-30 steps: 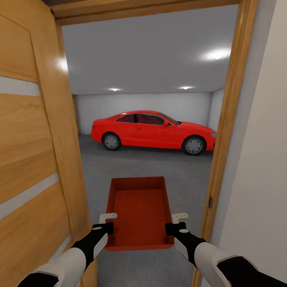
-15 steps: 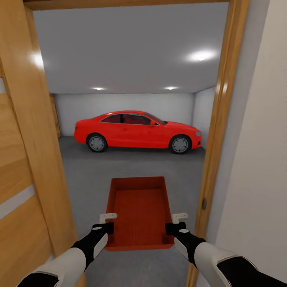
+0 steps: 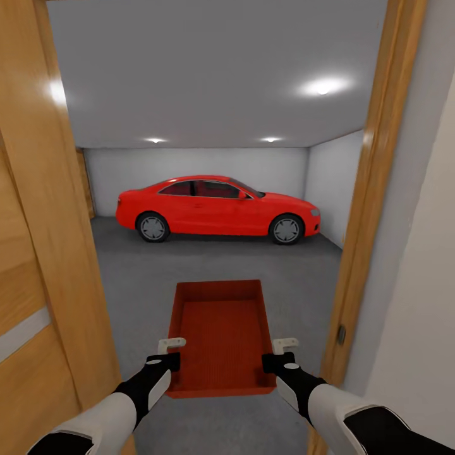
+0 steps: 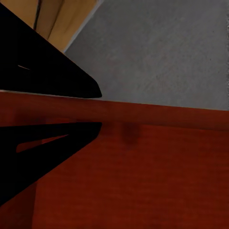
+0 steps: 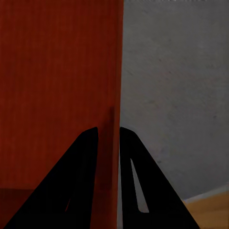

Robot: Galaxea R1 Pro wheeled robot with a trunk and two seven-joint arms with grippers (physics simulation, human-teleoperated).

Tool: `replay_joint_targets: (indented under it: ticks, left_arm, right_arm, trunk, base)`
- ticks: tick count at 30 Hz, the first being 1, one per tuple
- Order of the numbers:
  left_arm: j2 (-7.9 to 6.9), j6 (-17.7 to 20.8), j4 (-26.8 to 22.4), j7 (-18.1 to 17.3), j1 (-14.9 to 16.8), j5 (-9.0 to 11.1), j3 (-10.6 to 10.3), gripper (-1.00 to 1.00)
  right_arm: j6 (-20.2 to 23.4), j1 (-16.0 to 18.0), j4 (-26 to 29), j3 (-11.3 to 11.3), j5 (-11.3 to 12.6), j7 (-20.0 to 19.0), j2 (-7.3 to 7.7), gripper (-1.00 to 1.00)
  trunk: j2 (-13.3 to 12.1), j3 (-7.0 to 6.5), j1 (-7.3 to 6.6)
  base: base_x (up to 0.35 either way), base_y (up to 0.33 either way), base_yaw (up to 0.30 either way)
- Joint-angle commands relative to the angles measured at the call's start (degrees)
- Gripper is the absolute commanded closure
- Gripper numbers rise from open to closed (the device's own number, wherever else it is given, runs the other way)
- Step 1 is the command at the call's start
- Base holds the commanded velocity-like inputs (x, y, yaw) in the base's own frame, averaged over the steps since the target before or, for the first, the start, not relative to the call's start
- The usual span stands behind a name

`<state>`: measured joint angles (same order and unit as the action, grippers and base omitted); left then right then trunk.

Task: Move the two storage containers from the living room to the garage. In the garage, place one container on the floor and stack the other container on top of it (either order is fine).

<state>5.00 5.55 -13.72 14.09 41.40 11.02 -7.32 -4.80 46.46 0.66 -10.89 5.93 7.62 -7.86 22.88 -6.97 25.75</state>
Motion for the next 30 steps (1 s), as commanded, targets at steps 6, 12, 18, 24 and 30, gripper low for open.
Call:
replay_joint_targets:
  ticks: [6, 12, 18, 24, 30]
  left_arm:
    - [-1.66, 0.38, -0.08, 0.76, 0.0, -0.03, 0.81, 1.0]
    - [-1.66, 0.34, -0.08, 0.76, 0.0, -0.03, 0.81, 1.0]
    - [-1.66, 0.34, -0.08, 0.76, 0.0, -0.03, 0.81, 1.0]
    - [-1.66, 0.34, -0.08, 0.76, 0.0, -0.03, 0.81, 1.0]
    - [-1.66, 0.34, -0.08, 0.76, 0.0, -0.03, 0.81, 1.0]
  right_arm:
    - [-0.31, 0.04, 0.04, 0.78, 0.6, 0.29, 0.04, 1.0]
    - [-0.3, 0.04, 0.04, 0.78, 0.63, 0.31, 0.04, 1.0]
    - [-0.3, 0.04, 0.04, 0.78, 0.59, 0.29, 0.04, 1.0]
    - [-0.3, 0.04, 0.04, 0.78, 0.58, 0.29, 0.04, 1.0]
    - [-0.27, 0.04, 0.04, 0.78, 0.57, 0.29, 0.04, 1.0]
  trunk:
    - [0.05, 0.02, 0.03]
    - [0.05, 0.02, 0.03]
    - [0.05, 0.02, 0.03]
    - [0.05, 0.02, 0.03]
    - [0.05, 0.02, 0.03]
  base:
    - [0.082, 0.056, 0.0]
    - [0.003, 0.002, -0.133]
    - [0.0, 0.0, -0.128]
    - [0.049, 0.037, -0.01]
    - [0.133, 0.13, -0.001]
